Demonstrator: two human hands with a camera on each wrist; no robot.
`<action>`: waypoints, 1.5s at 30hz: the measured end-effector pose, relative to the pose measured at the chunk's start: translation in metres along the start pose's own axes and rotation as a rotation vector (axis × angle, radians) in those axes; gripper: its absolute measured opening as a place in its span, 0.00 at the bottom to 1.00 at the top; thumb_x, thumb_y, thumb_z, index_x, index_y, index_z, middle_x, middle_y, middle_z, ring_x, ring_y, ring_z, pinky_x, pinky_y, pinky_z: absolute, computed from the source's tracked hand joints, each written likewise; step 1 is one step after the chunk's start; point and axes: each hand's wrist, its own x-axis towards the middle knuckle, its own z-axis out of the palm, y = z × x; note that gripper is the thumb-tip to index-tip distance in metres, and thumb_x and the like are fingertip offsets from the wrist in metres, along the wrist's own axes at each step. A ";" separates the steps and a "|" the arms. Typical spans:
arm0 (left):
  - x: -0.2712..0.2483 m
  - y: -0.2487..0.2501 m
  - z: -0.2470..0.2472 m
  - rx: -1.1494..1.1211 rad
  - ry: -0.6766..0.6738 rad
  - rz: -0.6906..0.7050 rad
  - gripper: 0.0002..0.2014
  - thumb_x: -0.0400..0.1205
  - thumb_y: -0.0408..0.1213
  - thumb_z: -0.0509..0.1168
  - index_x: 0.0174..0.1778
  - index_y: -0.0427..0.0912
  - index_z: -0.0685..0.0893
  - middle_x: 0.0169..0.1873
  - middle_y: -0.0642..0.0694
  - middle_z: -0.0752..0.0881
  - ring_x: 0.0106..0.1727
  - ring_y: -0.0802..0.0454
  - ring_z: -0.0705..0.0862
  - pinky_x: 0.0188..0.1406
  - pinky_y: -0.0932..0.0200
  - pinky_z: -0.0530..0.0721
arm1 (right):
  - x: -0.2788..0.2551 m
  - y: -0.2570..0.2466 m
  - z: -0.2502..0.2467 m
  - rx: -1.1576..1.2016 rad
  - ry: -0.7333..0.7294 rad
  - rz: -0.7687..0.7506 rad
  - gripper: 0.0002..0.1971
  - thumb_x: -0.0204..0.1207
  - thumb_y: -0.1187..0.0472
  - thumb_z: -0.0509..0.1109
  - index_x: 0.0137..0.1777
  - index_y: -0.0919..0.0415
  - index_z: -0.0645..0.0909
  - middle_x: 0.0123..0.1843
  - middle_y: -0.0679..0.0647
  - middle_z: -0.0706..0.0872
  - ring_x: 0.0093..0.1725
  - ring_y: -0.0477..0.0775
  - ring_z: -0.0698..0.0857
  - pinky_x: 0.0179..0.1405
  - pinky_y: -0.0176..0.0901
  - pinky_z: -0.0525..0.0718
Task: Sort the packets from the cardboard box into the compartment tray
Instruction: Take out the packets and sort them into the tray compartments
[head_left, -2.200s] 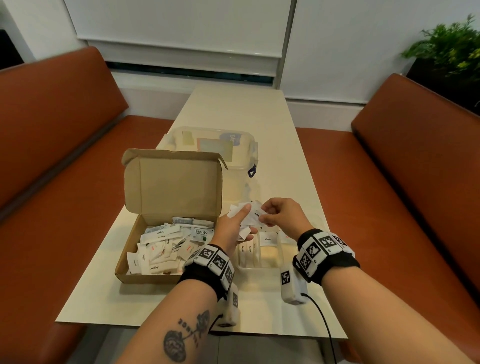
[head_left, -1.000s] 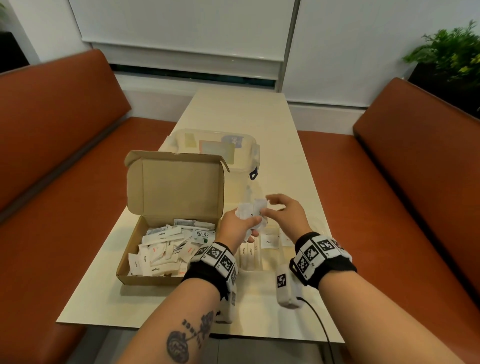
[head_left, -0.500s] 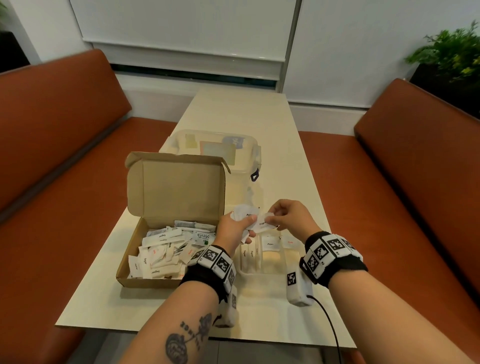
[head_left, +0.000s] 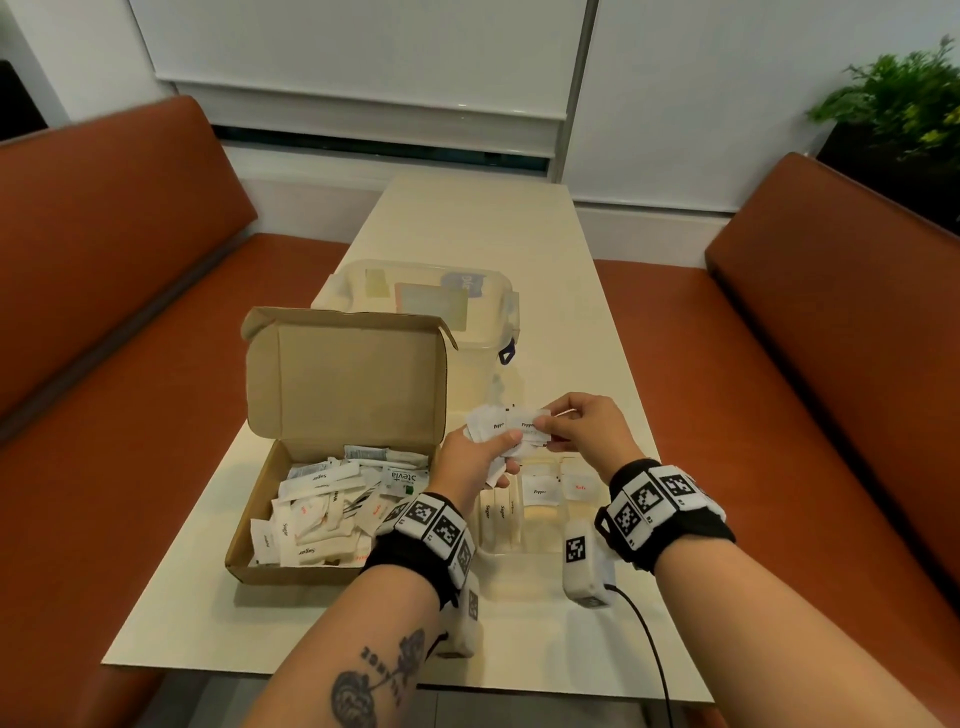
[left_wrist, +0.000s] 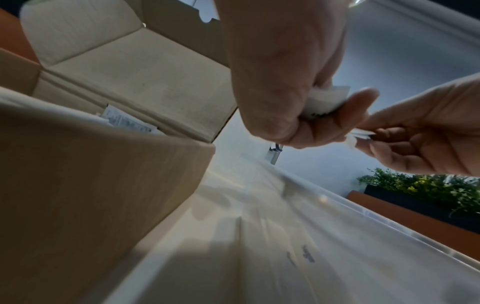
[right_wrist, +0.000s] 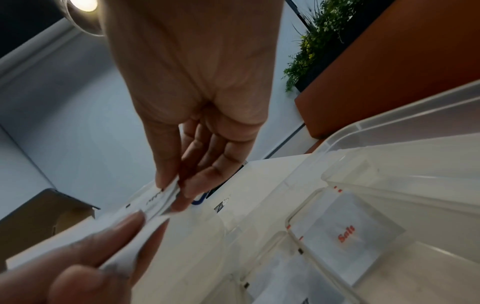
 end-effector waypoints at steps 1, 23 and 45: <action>0.000 0.000 -0.001 0.006 -0.006 -0.004 0.09 0.77 0.32 0.72 0.52 0.35 0.84 0.33 0.43 0.85 0.23 0.54 0.80 0.16 0.64 0.75 | 0.001 0.000 0.000 -0.040 -0.009 -0.009 0.04 0.72 0.69 0.75 0.45 0.67 0.83 0.37 0.60 0.88 0.34 0.52 0.86 0.37 0.37 0.88; 0.000 -0.007 -0.011 -0.091 0.119 -0.056 0.04 0.78 0.27 0.70 0.45 0.37 0.83 0.31 0.44 0.83 0.18 0.57 0.78 0.15 0.67 0.73 | 0.007 0.018 -0.012 -0.390 0.002 0.110 0.06 0.71 0.72 0.75 0.35 0.64 0.82 0.34 0.58 0.87 0.27 0.49 0.82 0.28 0.33 0.84; -0.001 -0.007 -0.012 0.003 0.114 -0.047 0.05 0.78 0.28 0.71 0.47 0.36 0.83 0.33 0.43 0.85 0.19 0.58 0.81 0.16 0.66 0.77 | 0.012 0.017 0.021 -1.179 -0.231 0.120 0.12 0.72 0.64 0.75 0.55 0.62 0.86 0.55 0.57 0.88 0.56 0.57 0.86 0.55 0.45 0.83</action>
